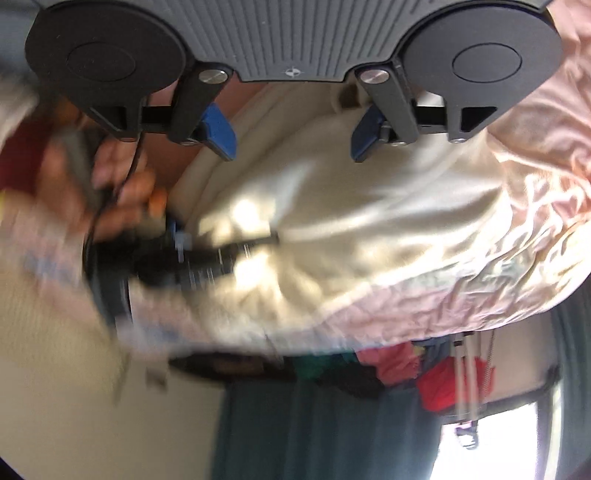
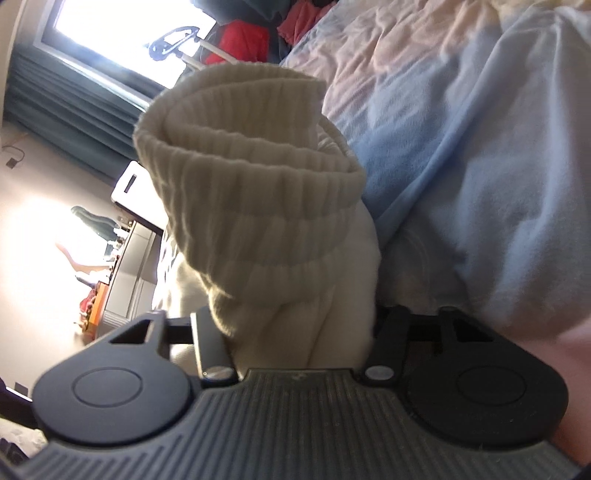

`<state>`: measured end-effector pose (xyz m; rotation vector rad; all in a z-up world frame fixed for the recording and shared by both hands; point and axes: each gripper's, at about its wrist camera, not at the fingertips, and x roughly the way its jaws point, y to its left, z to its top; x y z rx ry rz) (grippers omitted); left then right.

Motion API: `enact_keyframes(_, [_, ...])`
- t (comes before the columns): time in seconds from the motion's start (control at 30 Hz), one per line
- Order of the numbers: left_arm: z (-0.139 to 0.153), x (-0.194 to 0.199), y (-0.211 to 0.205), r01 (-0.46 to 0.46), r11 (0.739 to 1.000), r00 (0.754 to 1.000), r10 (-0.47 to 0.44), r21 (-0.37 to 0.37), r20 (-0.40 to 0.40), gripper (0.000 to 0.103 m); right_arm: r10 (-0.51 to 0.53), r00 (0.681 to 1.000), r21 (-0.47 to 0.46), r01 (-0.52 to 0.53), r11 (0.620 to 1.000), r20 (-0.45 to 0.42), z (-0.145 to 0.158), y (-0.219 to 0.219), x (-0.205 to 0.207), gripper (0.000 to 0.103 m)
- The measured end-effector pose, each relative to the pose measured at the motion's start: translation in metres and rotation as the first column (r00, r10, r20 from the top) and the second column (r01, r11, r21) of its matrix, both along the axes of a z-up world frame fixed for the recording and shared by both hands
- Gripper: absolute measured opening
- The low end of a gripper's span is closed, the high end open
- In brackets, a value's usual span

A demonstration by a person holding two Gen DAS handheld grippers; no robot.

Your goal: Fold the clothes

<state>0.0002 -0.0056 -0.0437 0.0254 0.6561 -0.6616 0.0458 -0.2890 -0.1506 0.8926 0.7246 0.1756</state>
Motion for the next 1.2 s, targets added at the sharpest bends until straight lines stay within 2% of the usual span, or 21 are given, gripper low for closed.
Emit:
enact_keyframes(0.07, [0.011, 0.004, 0.027, -0.073, 0.986, 0.997, 0.071, -0.147, -0.022, 0.089, -0.009, 1.000, -0.024, 0.009, 1.000, 0.011, 0.006, 0.003, -0.003, 0.043])
enact_keyframes(0.13, [0.012, 0.014, 0.054, -0.175, 0.948, 0.984, 0.155, -0.266, -0.092, 0.090, -0.019, 1.000, -0.044, 0.020, 0.999, 0.025, 0.012, 0.005, -0.006, 0.042])
enact_keyframes(0.17, [0.009, 0.020, 0.064, -0.232, 0.927, 0.970, 0.199, -0.296, -0.137, 0.091, -0.022, 0.999, -0.056, 0.024, 0.998, 0.033, 0.014, 0.007, -0.007, 0.041])
enact_keyframes(0.23, [-0.004, 0.033, 0.081, -0.348, 0.883, 0.930, 0.281, -0.316, -0.238, 0.091, -0.025, 0.998, -0.085, 0.030, 0.996, 0.049, 0.019, 0.011, -0.007, 0.040])
enact_keyframes(0.3, [-0.021, 0.044, 0.091, -0.436, 0.848, 0.880, 0.331, -0.302, -0.342, 0.091, -0.026, 0.998, -0.112, 0.034, 0.993, 0.065, 0.023, 0.014, -0.007, 0.040])
enact_keyframes(0.43, [-0.054, 0.060, 0.105, -0.549, 0.779, 0.778, 0.343, -0.303, -0.527, 0.090, -0.032, 0.997, -0.112, 0.040, 0.993, 0.068, 0.024, 0.013, -0.012, 0.040])
enact_keyframes(0.53, [-0.069, 0.060, 0.113, -0.573, 0.742, 0.739, 0.284, -0.348, -0.610, 0.090, -0.035, 0.997, -0.112, 0.042, 0.993, 0.065, 0.025, 0.011, -0.007, 0.040])
enact_keyframes(0.63, [-0.075, 0.059, 0.117, -0.583, 0.729, 0.724, 0.268, -0.358, -0.636, 0.090, -0.041, 0.998, -0.101, 0.046, 0.994, 0.057, 0.021, 0.007, -0.006, 0.040])
enact_keyframes(0.73, [-0.068, 0.056, 0.117, -0.567, 0.737, 0.744, 0.266, -0.368, -0.613, 0.082, -0.046, 0.998, -0.096, 0.051, 0.994, 0.051, 0.020, 0.009, -0.004, 0.040])
enact_keyframes(0.8, [-0.063, 0.054, 0.117, -0.553, 0.744, 0.761, 0.266, -0.376, -0.592, 0.073, -0.049, 0.998, -0.096, 0.054, 0.994, 0.050, 0.021, 0.011, -0.004, 0.040])
enact_keyframes(0.97, [-0.048, 0.049, 0.116, -0.516, 0.761, 0.801, 0.266, -0.393, -0.536, 0.057, -0.059, 0.995, -0.114, 0.068, 0.991, 0.084, 0.037, 0.016, -0.014, 0.038])
enact_keyframes(1.07, [-0.040, 0.046, 0.115, -0.493, 0.772, 0.823, 0.265, -0.402, -0.502, 0.054, -0.063, 0.990, -0.110, 0.078, 0.991, 0.128, 0.051, 0.016, -0.028, 0.037])
enact_keyframes(1.2, [-0.016, 0.028, 0.113, -0.430, 0.771, 0.870, 0.216, -0.469, -0.442, 0.052, -0.074, 0.983, -0.094, 0.091, 0.991, 0.167, 0.070, 0.009, -0.052, 0.037])
